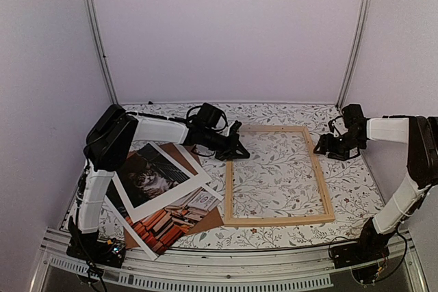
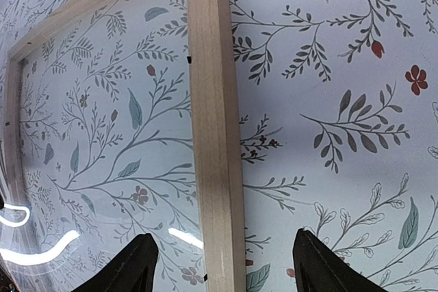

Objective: Put the photo into the frame
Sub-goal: Place the glass panel in the frame body.

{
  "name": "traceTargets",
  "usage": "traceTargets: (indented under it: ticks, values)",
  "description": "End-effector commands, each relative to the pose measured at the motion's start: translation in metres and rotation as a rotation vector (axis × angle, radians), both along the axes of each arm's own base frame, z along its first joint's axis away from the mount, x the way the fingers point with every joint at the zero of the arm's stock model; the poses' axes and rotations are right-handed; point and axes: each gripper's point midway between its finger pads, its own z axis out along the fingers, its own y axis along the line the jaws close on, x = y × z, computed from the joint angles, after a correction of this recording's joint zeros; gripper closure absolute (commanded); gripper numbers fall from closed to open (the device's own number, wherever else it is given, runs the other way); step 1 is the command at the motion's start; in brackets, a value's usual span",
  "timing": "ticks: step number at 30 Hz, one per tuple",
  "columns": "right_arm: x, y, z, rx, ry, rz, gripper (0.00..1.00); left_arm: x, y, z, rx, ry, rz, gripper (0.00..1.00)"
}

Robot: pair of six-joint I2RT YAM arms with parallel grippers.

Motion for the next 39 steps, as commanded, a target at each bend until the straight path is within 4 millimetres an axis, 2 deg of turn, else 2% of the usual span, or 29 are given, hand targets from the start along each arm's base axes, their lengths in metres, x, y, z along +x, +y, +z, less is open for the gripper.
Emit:
traceTargets:
  ticks: [1, 12, 33, 39]
  values:
    - [0.001, 0.004, -0.004, 0.011, 0.000, 0.007, 0.29, -0.014, -0.005, 0.003, -0.033, 0.052, -0.064, 1.00]
    - [-0.001, 0.003, -0.009, 0.001, 0.014, 0.013, 0.29, -0.014, -0.006, 0.005, -0.029, 0.063, -0.079, 1.00]
    - [-0.002, 0.008, -0.018, 0.004, 0.027, 0.026, 0.29, -0.018, -0.009, -0.005, -0.015, 0.081, -0.088, 1.00]
    - [-0.003, 0.008, -0.020, 0.004, 0.032, 0.023, 0.29, -0.018, -0.009, -0.005, -0.010, 0.088, -0.085, 0.94]
